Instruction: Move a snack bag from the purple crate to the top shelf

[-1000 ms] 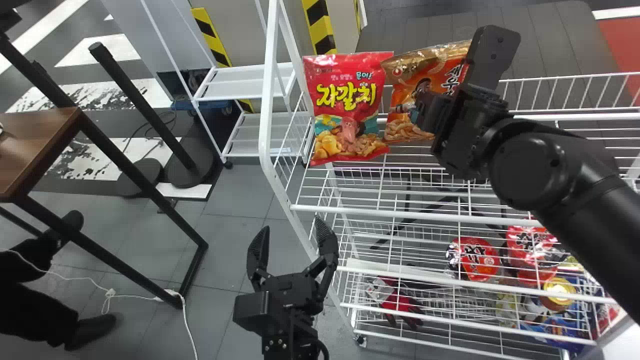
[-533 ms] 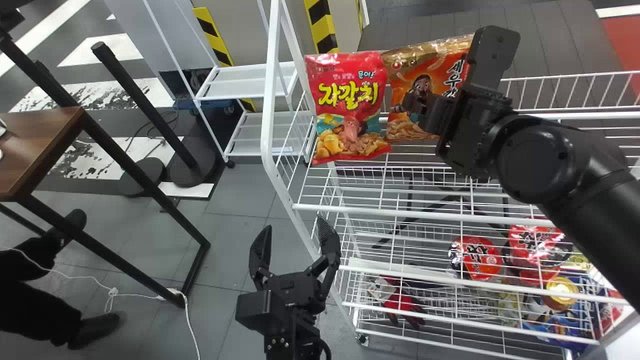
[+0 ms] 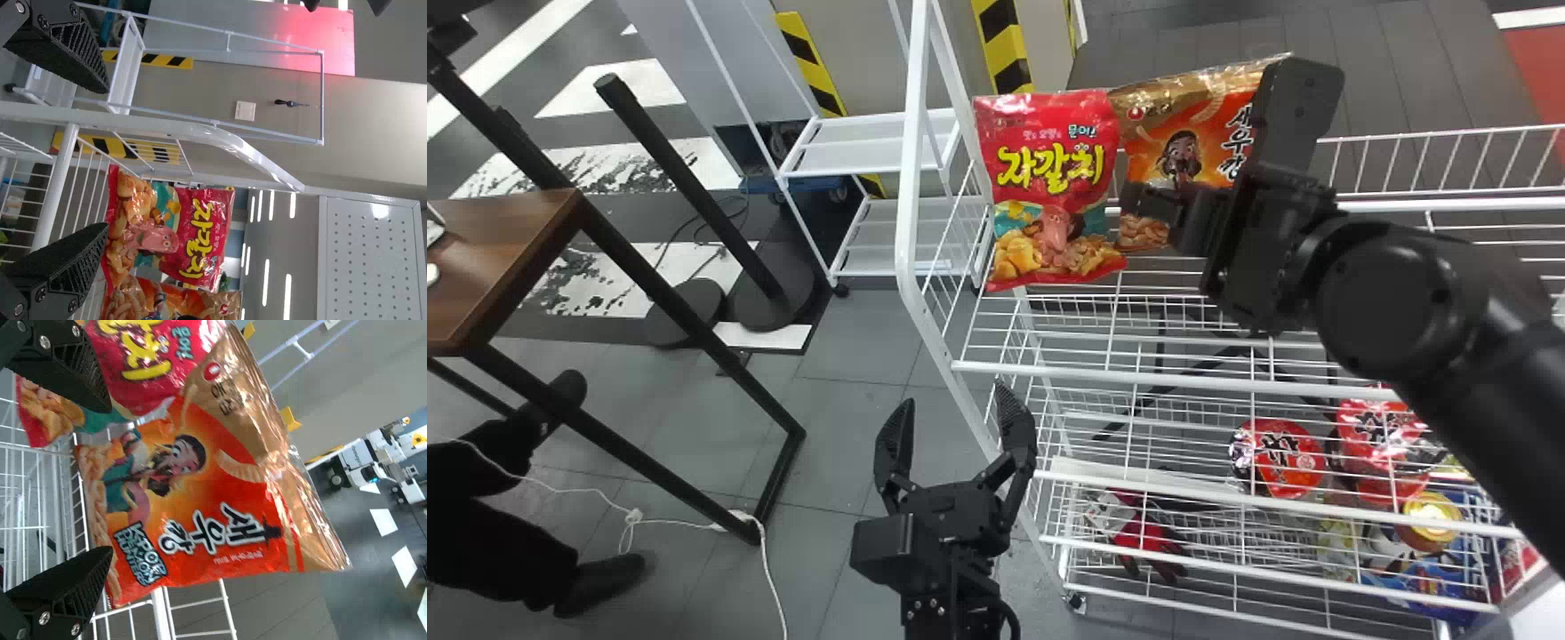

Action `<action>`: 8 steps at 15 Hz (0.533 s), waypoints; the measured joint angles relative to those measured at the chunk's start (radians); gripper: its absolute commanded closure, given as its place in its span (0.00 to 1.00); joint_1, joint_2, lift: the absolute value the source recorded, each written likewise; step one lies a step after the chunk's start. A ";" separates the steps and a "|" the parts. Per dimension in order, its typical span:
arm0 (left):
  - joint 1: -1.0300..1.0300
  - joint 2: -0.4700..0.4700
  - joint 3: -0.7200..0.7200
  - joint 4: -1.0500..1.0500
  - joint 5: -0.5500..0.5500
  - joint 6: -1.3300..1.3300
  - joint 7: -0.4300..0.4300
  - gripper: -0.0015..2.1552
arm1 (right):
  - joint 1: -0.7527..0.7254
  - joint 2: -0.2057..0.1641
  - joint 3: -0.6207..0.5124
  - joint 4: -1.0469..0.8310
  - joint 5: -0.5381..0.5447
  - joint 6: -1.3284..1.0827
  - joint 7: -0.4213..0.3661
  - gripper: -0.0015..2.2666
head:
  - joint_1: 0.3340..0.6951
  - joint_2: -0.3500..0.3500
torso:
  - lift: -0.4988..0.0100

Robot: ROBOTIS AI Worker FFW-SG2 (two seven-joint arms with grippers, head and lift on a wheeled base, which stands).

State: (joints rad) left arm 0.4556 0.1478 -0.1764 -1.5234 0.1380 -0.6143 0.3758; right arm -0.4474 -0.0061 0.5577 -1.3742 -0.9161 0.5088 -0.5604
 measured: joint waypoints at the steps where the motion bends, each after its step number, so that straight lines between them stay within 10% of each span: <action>1: 0.000 0.000 0.000 -0.001 0.000 0.000 0.000 0.05 | 0.034 0.000 -0.007 -0.056 0.012 0.064 -0.001 0.03 | 1.00 1.00 | 0.98; 6: 0.009 -0.001 0.000 -0.017 -0.002 0.000 0.001 0.05 | 0.272 0.000 -0.014 -0.444 0.163 0.308 0.002 0.03 | 1.00 1.00 | 0.98; 8: 0.013 0.000 0.000 -0.023 -0.004 0.000 0.000 0.05 | 0.362 -0.055 -0.048 -0.555 0.223 0.312 0.032 0.03 | 1.00 1.00 | 0.98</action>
State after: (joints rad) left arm 0.4682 0.1478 -0.1764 -1.5461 0.1339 -0.6140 0.3761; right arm -0.0851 -0.0616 0.5094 -1.9296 -0.6934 0.8206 -0.5287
